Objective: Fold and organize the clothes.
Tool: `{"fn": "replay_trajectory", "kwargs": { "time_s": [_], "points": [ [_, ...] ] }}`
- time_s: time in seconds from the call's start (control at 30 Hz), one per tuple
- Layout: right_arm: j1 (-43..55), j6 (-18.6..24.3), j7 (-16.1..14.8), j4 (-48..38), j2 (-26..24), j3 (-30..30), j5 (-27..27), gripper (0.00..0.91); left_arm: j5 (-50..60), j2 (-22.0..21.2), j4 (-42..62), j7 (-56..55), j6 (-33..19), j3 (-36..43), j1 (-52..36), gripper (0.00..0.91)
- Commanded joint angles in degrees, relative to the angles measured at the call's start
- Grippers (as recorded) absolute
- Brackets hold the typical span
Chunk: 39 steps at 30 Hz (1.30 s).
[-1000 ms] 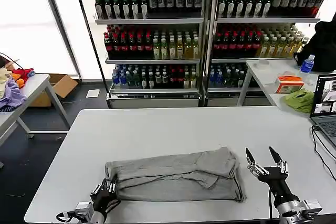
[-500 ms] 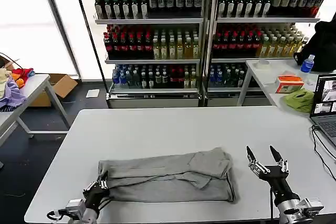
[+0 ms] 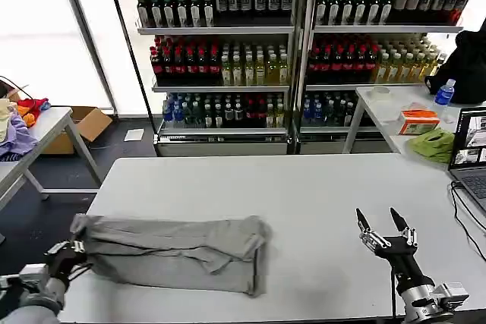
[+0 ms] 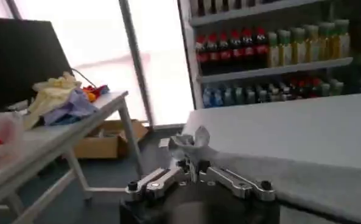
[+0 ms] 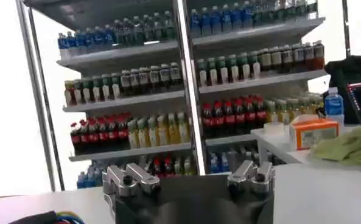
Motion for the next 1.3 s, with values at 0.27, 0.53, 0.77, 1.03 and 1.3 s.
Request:
{"fn": "replay_trajectory", "kwargs": {
  "time_s": [0.27,0.53,0.77,1.03,1.3],
  "points": [
    [-1.0,0.2,-0.2,0.4,0.8,1.1,0.2,0.907,-18.5,5.9,-17.1,-8.5,8.6,9.1,-2.8,0.010],
    [-1.5,0.2,-0.3,0.5,1.4,1.0,-0.5,0.907,-25.5,4.3,-20.5,-16.2,9.4,29.3,-9.5,0.010],
    [-1.6,0.1,-0.4,0.1,2.1,0.1,-1.6,0.907,-23.2,3.6,-16.3,-15.3,6.9,37.5,-14.2,0.010],
    [-1.8,-0.1,-0.5,0.0,2.9,-0.3,-2.9,0.907,-23.9,-1.0,-12.3,-15.5,5.4,42.6,-20.5,0.010],
    [-2.2,-0.1,-0.3,0.0,3.0,0.8,-2.8,0.907,-22.6,-5.7,-6.8,-14.8,11.5,45.7,-22.1,0.907]
  ]
}}
